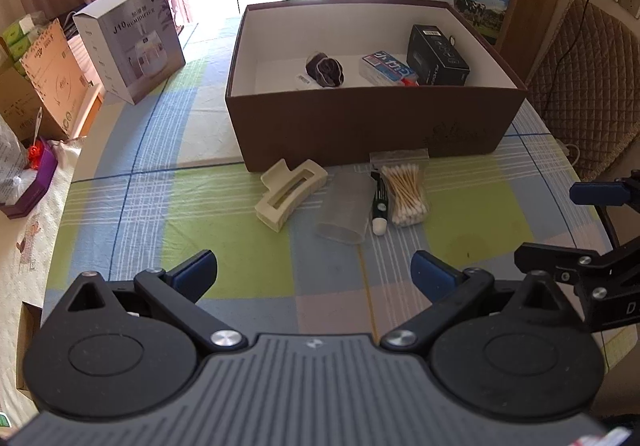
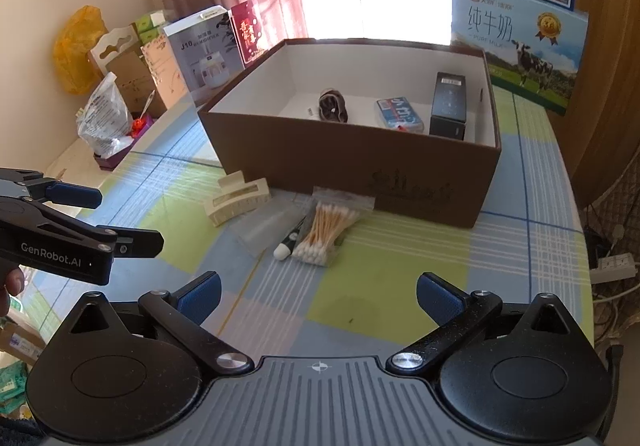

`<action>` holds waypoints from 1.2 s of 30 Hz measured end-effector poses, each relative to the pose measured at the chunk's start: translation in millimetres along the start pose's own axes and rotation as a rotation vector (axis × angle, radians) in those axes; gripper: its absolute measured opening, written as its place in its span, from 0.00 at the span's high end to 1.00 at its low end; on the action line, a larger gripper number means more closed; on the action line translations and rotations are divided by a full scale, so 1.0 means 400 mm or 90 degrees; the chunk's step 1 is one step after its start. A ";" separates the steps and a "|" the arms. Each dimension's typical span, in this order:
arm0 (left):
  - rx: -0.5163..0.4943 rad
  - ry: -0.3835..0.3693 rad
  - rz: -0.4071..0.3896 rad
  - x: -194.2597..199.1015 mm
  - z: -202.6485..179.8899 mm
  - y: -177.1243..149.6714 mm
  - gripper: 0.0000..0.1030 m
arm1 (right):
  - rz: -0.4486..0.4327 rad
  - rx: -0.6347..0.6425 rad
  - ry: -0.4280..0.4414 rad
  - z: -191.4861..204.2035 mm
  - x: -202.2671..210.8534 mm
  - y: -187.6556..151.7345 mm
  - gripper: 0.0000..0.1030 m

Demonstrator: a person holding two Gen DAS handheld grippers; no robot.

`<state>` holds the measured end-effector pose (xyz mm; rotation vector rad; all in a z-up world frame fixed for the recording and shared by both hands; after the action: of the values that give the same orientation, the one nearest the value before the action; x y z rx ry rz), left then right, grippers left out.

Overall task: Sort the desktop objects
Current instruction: 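Move the right gripper toward the cotton swab bag and the left toward the beige hair clip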

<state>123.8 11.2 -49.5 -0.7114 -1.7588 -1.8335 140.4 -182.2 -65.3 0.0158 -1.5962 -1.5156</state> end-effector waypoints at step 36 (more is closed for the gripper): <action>-0.012 0.007 -0.008 -0.170 0.094 -0.016 0.08 | 0.012 -0.019 -0.079 0.008 -0.191 -0.032 0.33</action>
<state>170.9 49.1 -99.0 -0.6985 -1.7451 -1.8611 176.5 -139.9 -119.1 -0.1123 -1.6666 -1.5517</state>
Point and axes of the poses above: each gripper's, at about its wrist camera, not at the fingertips, and x roughly against the way its jaws point, z to its left, y to its top, the point moved 3 cm from there along -x, roughly the way its jaws point, and after that the axes turned 14 degrees about -z, right-handed, at the moved point
